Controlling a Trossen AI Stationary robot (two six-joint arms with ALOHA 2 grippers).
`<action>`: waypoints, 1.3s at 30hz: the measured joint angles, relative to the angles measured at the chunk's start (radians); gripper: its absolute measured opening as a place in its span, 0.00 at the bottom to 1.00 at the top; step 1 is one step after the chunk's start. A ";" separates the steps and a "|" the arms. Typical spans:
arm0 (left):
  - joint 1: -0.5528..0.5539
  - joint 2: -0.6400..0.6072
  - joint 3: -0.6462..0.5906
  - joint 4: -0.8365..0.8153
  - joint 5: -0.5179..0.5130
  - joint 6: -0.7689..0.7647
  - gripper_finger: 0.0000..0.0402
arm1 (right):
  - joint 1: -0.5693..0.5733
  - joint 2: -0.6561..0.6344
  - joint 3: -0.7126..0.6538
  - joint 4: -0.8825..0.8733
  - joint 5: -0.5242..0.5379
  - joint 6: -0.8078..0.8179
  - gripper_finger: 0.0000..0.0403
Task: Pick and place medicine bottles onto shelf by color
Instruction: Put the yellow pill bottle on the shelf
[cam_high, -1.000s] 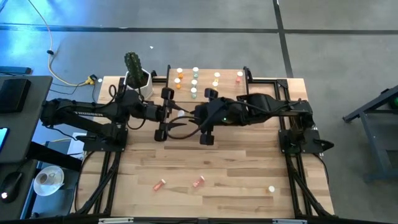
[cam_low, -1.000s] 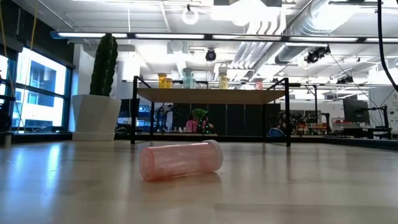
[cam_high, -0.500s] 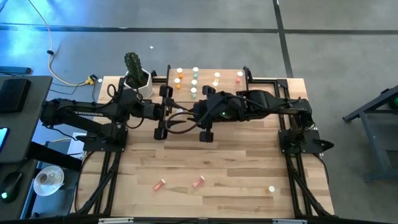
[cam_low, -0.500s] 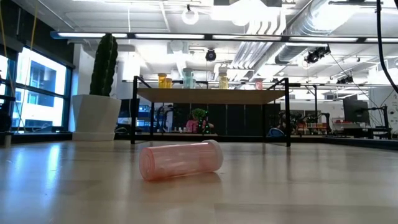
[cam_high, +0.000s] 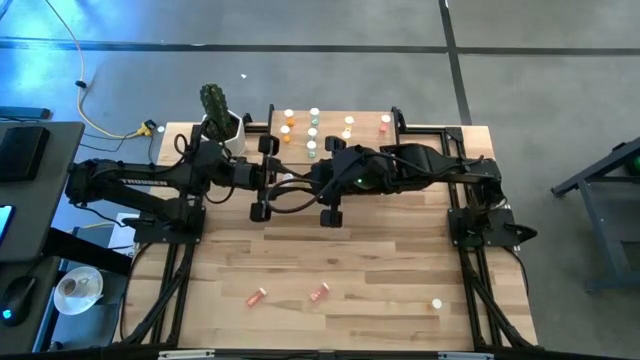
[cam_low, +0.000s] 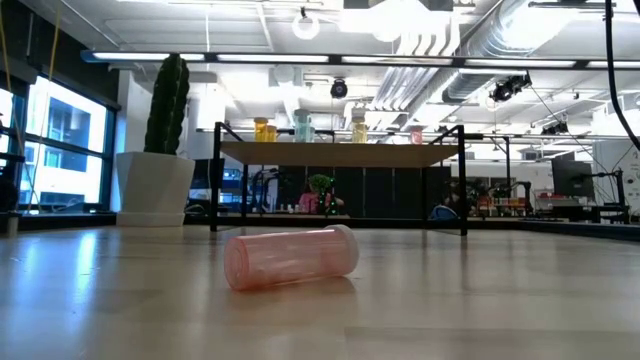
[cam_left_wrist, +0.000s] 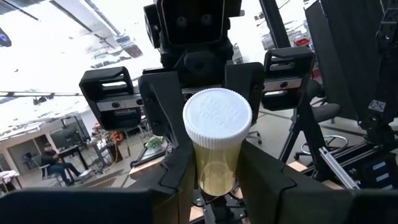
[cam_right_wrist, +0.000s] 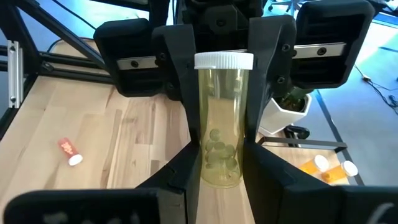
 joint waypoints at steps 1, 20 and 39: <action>0.000 0.000 0.000 0.000 0.000 0.000 0.24 | 0.000 0.000 0.000 0.000 0.000 0.000 0.22; 0.000 0.000 0.000 -0.011 -0.005 0.010 0.23 | 0.000 0.001 0.000 -0.004 0.003 0.040 0.24; 0.002 0.002 0.000 -0.063 -0.030 0.030 0.23 | -0.030 0.007 0.000 -0.063 -0.008 0.086 0.25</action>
